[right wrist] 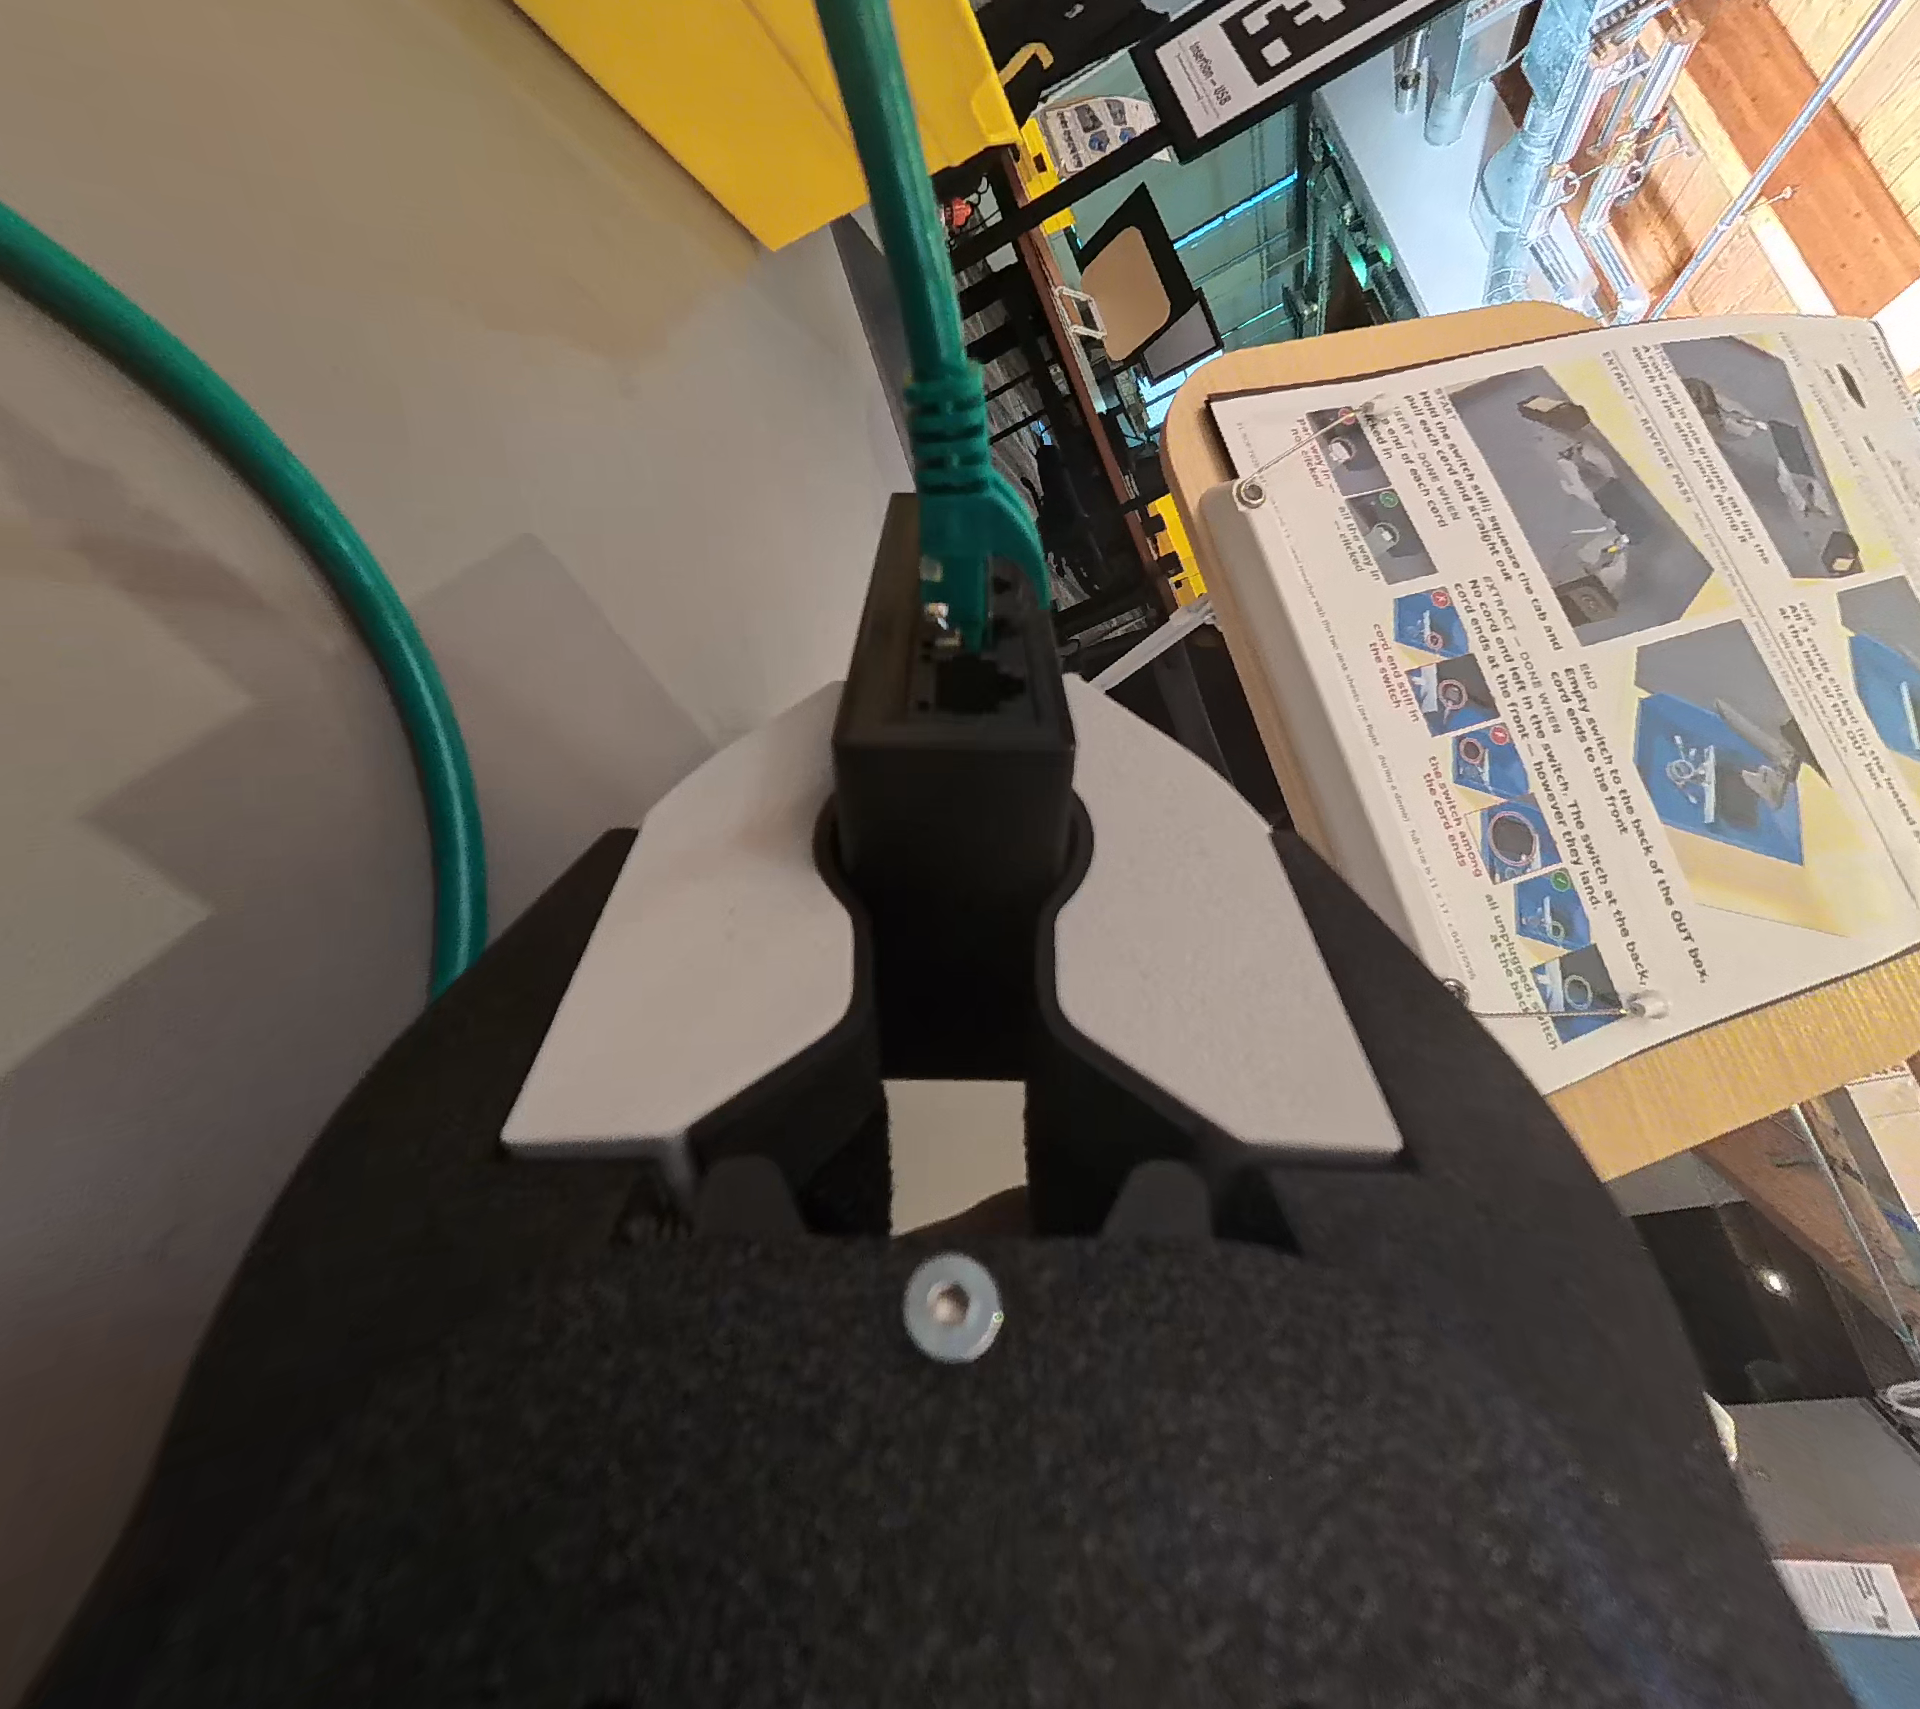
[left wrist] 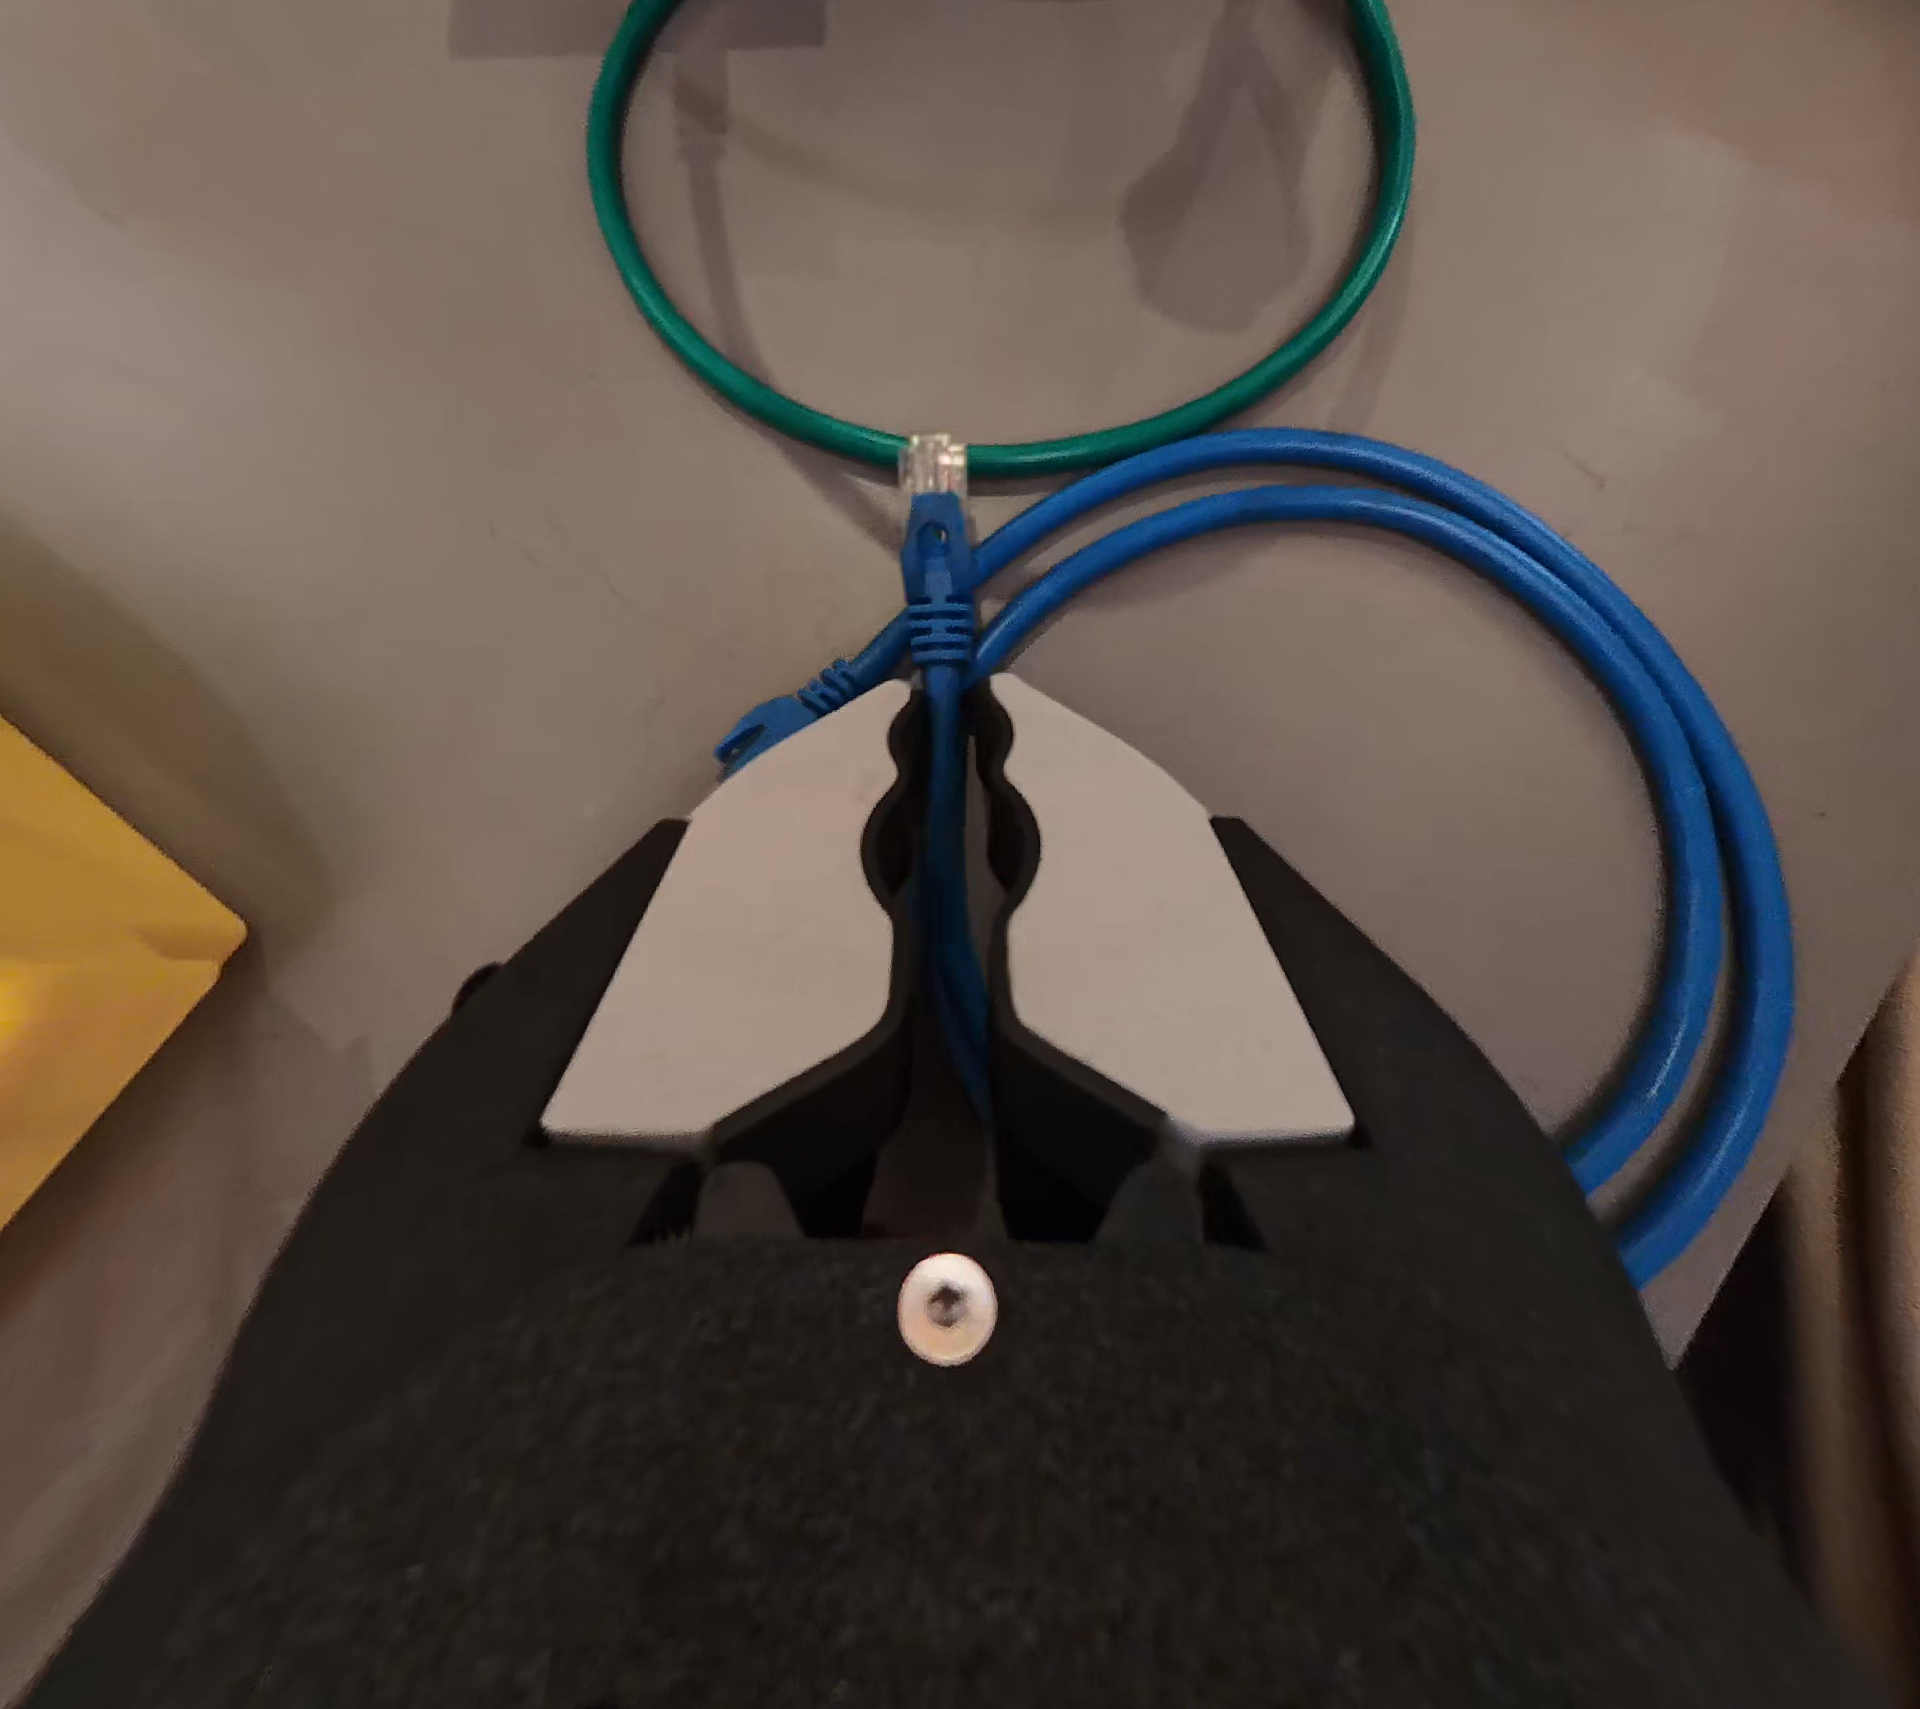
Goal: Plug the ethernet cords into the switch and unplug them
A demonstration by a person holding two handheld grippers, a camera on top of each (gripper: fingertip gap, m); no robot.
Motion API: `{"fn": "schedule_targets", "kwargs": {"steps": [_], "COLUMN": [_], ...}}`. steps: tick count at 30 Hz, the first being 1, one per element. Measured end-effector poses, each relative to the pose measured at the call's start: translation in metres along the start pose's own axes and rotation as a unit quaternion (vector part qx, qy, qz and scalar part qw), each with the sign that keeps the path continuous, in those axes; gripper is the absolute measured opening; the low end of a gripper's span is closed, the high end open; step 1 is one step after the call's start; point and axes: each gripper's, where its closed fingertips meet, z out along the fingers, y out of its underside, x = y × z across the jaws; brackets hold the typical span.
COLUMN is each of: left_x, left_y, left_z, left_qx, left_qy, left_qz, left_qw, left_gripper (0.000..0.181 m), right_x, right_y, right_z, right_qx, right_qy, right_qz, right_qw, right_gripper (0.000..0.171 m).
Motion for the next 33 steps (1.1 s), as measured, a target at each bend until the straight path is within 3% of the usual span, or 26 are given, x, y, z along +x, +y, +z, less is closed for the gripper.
{"fn": "schedule_targets", "kwargs": {"steps": [9, 13, 23, 27, 33], "left_x": [0.005, 0.005, -0.033, -0.058, -0.075], "left_y": [-0.002, -0.013, -0.089, -0.111, -0.118], "left_z": [-0.002, -0.023, -0.083, -0.070, -0.014], "left_qx": [-0.001, -0.012, -0.100, -0.145, -0.210], "left_qy": [0.018, 0.015, 0.014, 0.004, 0.046], "left_qz": [0.009, 0.016, 0.078, 0.098, 0.085], "left_qw": [1.000, 1.000, 0.992, 0.985, 0.973], "left_gripper": [0.005, 0.005, 0.005, 0.005, 0.005], "right_x": [0.000, 0.001, 0.005, 0.004, 0.004], "right_y": [0.000, 0.000, -0.004, -0.005, -0.008], "right_z": [0.000, -0.001, -0.003, -0.003, -0.005], "right_qx": [0.000, 0.000, 0.011, 0.013, 0.017], "right_qy": [0.000, 0.005, 0.023, 0.024, 0.031], "right_qz": [-0.004, -0.007, -0.019, -0.022, -0.037], "right_qw": [1.000, 1.000, 1.000, 0.999, 0.999], "right_gripper": [0.030, 0.030, 0.030, 0.030, 0.030]}}
